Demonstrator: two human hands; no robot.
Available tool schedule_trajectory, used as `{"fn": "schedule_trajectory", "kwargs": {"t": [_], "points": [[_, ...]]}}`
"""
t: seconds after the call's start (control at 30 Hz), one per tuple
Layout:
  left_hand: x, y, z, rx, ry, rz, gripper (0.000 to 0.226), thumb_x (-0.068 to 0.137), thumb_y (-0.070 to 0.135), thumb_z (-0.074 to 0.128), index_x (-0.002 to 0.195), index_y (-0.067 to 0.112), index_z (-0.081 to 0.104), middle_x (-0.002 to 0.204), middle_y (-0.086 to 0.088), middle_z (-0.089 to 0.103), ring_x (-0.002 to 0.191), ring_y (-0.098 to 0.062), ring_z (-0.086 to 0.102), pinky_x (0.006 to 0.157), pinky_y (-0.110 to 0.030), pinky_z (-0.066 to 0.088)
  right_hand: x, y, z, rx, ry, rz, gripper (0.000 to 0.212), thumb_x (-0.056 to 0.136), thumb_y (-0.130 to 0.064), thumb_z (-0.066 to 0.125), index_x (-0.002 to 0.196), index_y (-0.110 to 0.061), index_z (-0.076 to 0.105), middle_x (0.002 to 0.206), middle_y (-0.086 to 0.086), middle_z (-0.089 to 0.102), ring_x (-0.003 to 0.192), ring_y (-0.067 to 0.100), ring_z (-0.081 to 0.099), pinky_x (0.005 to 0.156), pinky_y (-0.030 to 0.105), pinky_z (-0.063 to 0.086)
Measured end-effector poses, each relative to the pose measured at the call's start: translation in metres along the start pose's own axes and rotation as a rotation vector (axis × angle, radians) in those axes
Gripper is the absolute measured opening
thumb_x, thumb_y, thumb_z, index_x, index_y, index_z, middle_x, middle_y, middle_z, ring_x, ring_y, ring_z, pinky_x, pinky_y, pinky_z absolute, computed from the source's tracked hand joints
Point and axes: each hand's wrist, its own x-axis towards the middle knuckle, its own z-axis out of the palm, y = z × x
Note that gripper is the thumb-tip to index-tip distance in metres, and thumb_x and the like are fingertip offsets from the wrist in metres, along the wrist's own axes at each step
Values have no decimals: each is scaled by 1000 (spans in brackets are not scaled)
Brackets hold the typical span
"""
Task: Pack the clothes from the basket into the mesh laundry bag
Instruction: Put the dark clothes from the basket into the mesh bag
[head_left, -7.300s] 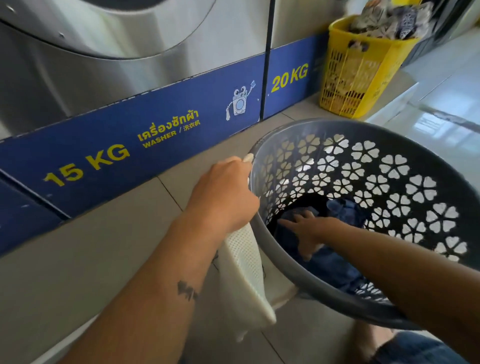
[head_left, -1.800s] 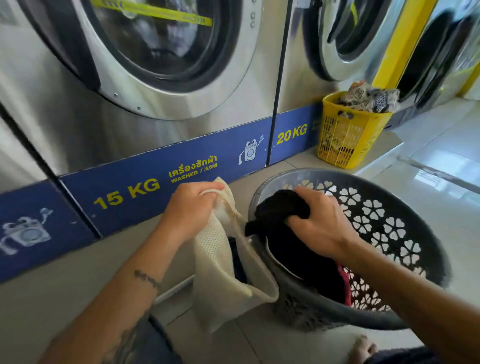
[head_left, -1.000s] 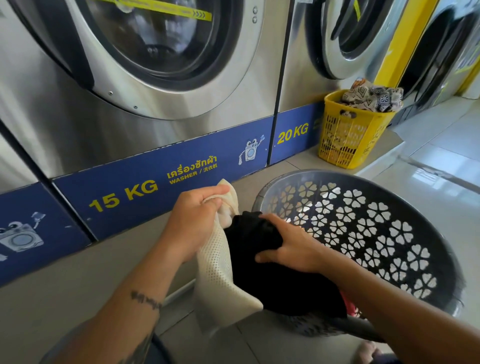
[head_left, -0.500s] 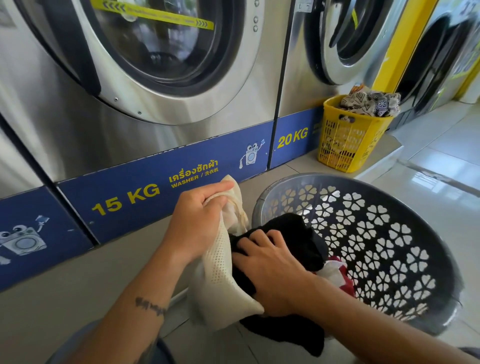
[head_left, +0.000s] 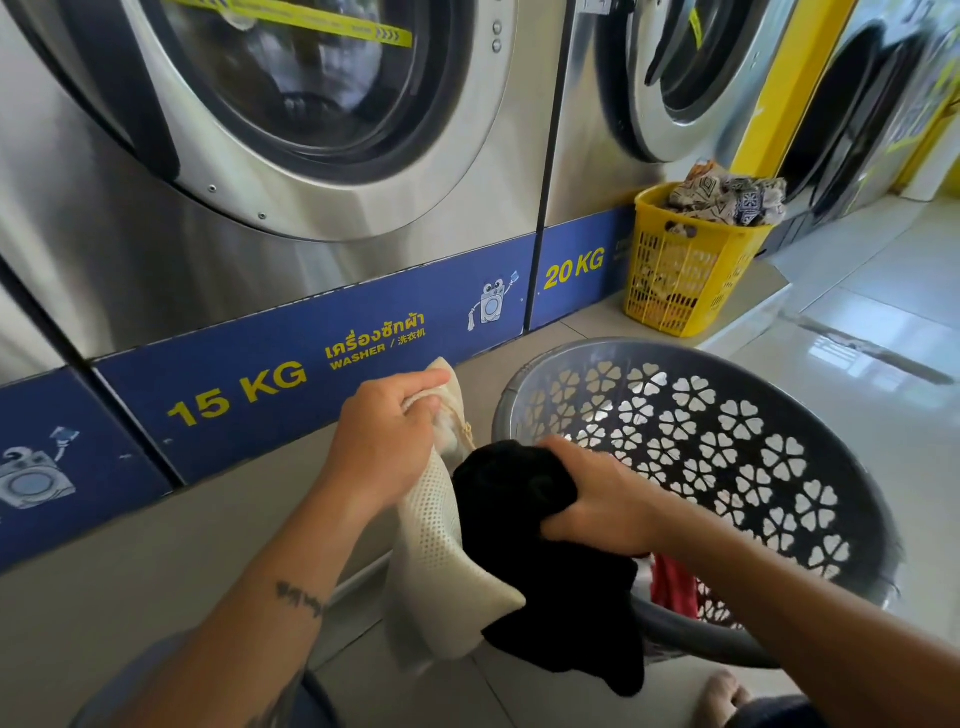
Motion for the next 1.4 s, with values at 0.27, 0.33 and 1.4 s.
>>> {"fn": "schedule_trajectory", "kwargs": {"t": [0.27, 0.33, 1.4], "points": [[-8, 7, 9, -35, -65, 53, 36, 93, 12, 55, 122, 29, 70, 128, 12, 65, 122, -3, 56, 106, -23, 40, -16, -42, 1, 40, 346, -79, 43, 75, -35, 71, 113, -24, 54, 94, -6, 67, 85, 18, 65, 73, 37, 56], [-7, 6, 5, -71, -48, 52, 36, 93, 13, 55, 120, 31, 70, 127, 14, 65, 120, 0, 56, 102, -18, 40, -18, -50, 7, 134, 367, -114, 57, 77, -30, 75, 125, -24, 45, 100, -8, 64, 92, 17, 65, 73, 27, 52], [-13, 6, 7, -76, -132, 71, 41, 90, 9, 55, 124, 27, 68, 130, 14, 63, 124, 2, 53, 110, -23, 37, -10, -33, 44, -527, 227, -410, 36, 69, -36, 45, 100, -25, 60, 96, -9, 60, 99, 21, 56, 103, 49, 42]]}}
